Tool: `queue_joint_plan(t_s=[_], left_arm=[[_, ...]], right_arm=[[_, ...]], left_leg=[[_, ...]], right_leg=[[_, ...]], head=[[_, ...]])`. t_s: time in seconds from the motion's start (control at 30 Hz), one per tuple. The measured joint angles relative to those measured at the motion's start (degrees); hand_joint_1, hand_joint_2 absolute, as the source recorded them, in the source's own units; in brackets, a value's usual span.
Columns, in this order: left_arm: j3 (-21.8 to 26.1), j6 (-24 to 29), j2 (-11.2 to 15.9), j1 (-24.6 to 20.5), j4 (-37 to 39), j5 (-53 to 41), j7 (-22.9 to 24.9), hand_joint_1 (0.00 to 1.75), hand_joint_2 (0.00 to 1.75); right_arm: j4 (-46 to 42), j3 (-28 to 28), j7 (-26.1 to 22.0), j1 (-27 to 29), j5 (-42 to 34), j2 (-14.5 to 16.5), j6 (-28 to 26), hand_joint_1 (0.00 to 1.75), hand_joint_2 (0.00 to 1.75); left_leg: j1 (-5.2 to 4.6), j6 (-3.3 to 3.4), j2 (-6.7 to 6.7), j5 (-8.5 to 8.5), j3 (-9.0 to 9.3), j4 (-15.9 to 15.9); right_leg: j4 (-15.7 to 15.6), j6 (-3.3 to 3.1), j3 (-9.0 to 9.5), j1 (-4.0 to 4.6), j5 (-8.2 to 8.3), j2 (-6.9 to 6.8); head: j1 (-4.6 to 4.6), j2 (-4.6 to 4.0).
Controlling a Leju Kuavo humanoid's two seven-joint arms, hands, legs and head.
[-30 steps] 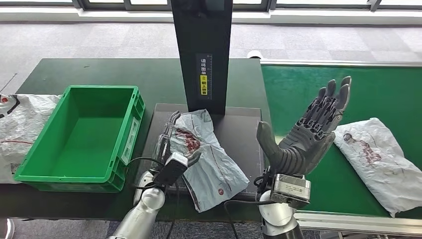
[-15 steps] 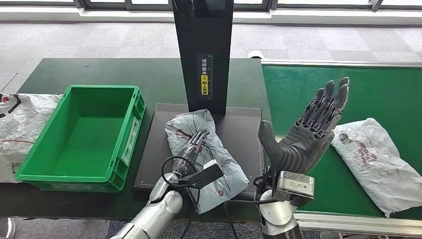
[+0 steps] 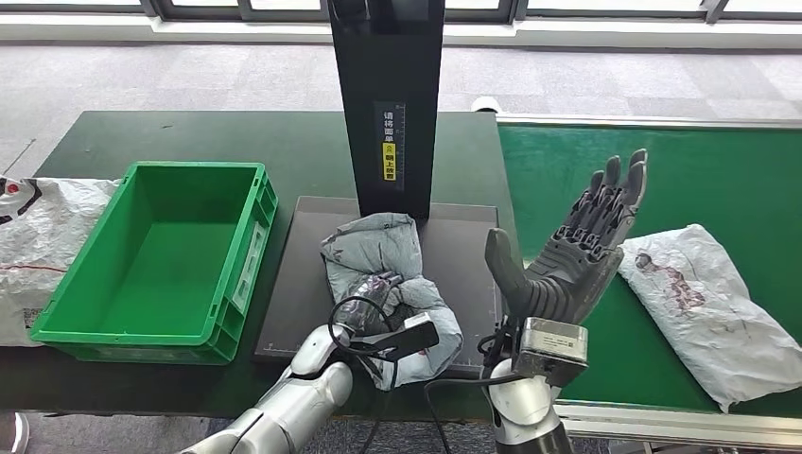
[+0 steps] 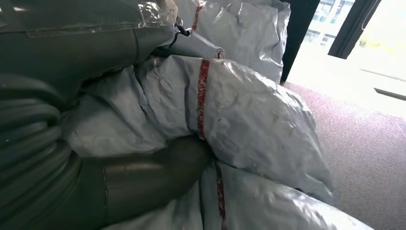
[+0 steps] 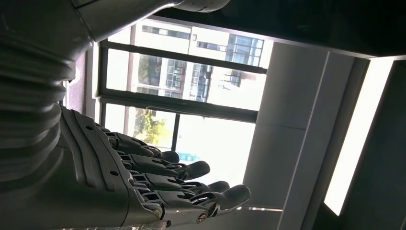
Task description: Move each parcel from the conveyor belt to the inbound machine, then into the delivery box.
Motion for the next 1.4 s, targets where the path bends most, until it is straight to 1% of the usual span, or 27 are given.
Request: queue_joint_plan(t_s=[0.13, 0.23, 0.4, 0.43, 0.5, 0.6, 0.73, 0.83, 0.97, 1.1, 1.23, 1.4], left_arm=[[-0.27, 0.94, 0.00, -0.47, 0.46, -1.23, 0.65, 1.75, 1.75], [-0.28, 2.78, 0.04, -0.48, 0.57, -1.69, 0.51, 1.75, 1.75], [0.02, 12.14, 0.79, 0.62, -1.26, -2.09, 0.14, 1.75, 1.75], [0.42, 13.36, 1.12, 1.26, -2.80, -2.98, 0.26, 1.75, 1.75], [2.36, 14.64, 1.89, 3.22, -8.67, -6.25, 0.21, 1.75, 1.75], [6.70, 15.10, 2.66, 5.64, -18.68, -10.28, -0.52, 1.75, 1.75], [11.21, 15.16, 3.13, 7.97, -29.61, -12.47, -1.40, 1.75, 1.75], [13.48, 15.17, 3.20, 9.21, -35.18, -13.65, -1.95, 1.75, 1.75], [16.94, 15.17, 2.77, 10.98, -43.55, -16.04, -4.20, 1.75, 1.75], [22.46, 15.17, 1.90, 12.26, -53.39, -17.46, -5.18, 1.75, 1.75], [28.01, 15.17, 1.73, 12.96, -58.23, -17.96, -3.36, 1.75, 1.75], [30.59, 15.17, 1.72, 13.58, -60.74, -18.02, -3.19, 1.75, 1.75]], right_arm=[[0.36, -0.01, -0.01, 0.00, -0.25, 0.00, 0.00, 0.00, 1.75], [0.61, -0.03, -0.01, 0.01, -0.21, 0.00, 0.00, 0.00, 1.75], [0.82, -0.50, -0.01, 0.11, 0.46, 0.00, 0.00, 0.00, 1.75], [0.84, -0.68, -0.01, 0.15, 0.46, 0.00, 0.00, 0.00, 1.75], [0.87, -0.98, -0.01, 0.32, 0.38, -0.01, 0.00, 0.00, 1.75], [0.90, -1.16, -0.02, 0.52, 0.32, -0.02, 0.00, 0.00, 1.75], [1.03, -1.33, -0.01, 0.55, 0.19, -0.02, 0.00, 0.00, 1.75], [1.08, -1.42, -0.02, 0.56, 0.02, -0.02, 0.00, 0.00, 1.75], [1.19, -1.43, -0.01, 0.57, -0.18, -0.02, 0.00, 0.00, 1.75], [1.46, -1.43, 0.00, 0.80, -0.45, -0.07, 0.00, 0.00, 1.75], [1.52, -1.43, -0.03, 1.30, -0.53, -0.18, 0.00, 0.00, 1.75], [1.54, -1.43, -0.03, 1.40, -0.54, -0.22, 0.00, 0.00, 1.75]], left_leg=[[0.00, 0.00, 0.00, 0.00, 0.02, 0.00], [0.00, 0.00, 0.00, 0.00, 0.02, 0.00], [0.01, 0.00, -0.01, 0.00, -0.04, 0.00], [0.01, -0.01, 0.00, 0.00, -0.05, 0.00], [0.02, -0.01, 0.04, 0.00, -0.07, 0.00], [0.02, -0.01, 0.04, 0.00, -0.11, 0.00], [0.02, -0.01, 0.04, 0.00, -0.13, 0.00], [0.02, -0.01, 0.04, 0.00, -0.15, 0.00], [0.02, -0.01, 0.04, 0.00, -0.16, 0.00], [0.02, -0.01, 0.06, 0.00, -0.18, -0.01], [0.06, -0.02, 0.05, 0.00, -0.18, -0.01], [0.08, -0.02, 0.02, 0.01, -0.19, -0.01]], right_leg=[[0.00, 0.00, 0.01, 0.00, 0.00, 0.01], [0.00, 0.00, 0.01, 0.01, 0.00, 0.02], [0.02, 0.00, -0.06, 0.02, 0.00, 0.03], [0.03, -0.01, -0.08, 0.02, 0.00, 0.03], [0.03, -0.01, -0.13, 0.03, 0.00, 0.06], [0.04, -0.01, -0.16, 0.03, 0.00, 0.06], [0.04, -0.01, -0.19, 0.03, -0.01, 0.07], [0.04, -0.01, -0.18, 0.02, -0.01, 0.06], [0.04, -0.01, -0.20, 0.02, -0.01, 0.06], [0.04, -0.01, -0.24, 0.03, -0.01, 0.09], [0.04, -0.02, -0.25, 0.08, -0.02, 0.06], [0.04, -0.03, -0.22, 0.09, -0.02, 0.04]], head=[[0.00, 0.00], [0.00, 0.00], [0.00, 0.00], [0.00, 0.00], [0.00, 0.00], [0.00, 0.00], [0.00, 0.00], [0.00, 0.00], [0.00, 0.00], [0.00, 0.00], [-0.01, 0.00], [0.00, 0.00]])
